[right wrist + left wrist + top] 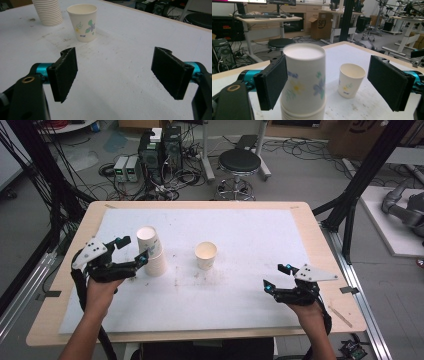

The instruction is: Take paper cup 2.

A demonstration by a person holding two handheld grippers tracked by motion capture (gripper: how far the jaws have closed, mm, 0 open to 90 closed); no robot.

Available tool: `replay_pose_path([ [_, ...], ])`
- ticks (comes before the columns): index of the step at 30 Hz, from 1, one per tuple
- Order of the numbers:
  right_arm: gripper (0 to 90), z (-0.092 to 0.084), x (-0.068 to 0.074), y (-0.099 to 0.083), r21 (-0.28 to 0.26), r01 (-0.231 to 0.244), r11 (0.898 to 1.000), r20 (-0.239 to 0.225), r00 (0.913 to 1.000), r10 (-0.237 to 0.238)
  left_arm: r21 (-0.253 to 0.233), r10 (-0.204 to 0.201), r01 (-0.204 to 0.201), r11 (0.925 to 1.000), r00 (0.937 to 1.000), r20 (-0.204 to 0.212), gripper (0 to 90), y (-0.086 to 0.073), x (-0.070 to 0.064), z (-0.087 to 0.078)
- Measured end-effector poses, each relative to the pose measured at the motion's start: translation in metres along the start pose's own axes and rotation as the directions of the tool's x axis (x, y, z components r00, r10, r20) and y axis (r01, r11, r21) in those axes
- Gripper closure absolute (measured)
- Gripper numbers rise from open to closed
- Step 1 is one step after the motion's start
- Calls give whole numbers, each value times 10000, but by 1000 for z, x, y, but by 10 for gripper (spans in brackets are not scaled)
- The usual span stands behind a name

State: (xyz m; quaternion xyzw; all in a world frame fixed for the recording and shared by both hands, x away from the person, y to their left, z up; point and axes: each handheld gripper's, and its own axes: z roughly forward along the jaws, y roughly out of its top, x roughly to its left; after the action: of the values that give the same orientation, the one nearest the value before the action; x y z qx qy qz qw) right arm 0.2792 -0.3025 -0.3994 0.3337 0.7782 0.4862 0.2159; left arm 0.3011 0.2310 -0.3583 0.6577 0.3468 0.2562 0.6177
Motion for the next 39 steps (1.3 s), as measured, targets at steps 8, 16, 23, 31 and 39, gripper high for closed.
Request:
replay_pose_path([
  [8,215,-1,0,1,-90,35,10000,9,10000,-35,1111,169,-156,9937,9998,-106,155,20,15,33],
  [16,215,-2,0,1,-46,-41,10000,-18,10000,41,2166,188,-159,9761,9998,-114,167,16,22,58],
  [23,215,-3,0,0,-27,-58,10000,1,10000,58,2203,183,-205,9752,9998,121,336,14,25,61],
  [31,215,-3,1,2,-61,-54,10000,-42,10000,54,1593,254,-288,9868,9994,229,343,20,24,55],
  [39,215,-2,0,2,-75,-46,10000,-67,10000,46,689,372,-400,9968,9985,411,352,42,20,41],
])
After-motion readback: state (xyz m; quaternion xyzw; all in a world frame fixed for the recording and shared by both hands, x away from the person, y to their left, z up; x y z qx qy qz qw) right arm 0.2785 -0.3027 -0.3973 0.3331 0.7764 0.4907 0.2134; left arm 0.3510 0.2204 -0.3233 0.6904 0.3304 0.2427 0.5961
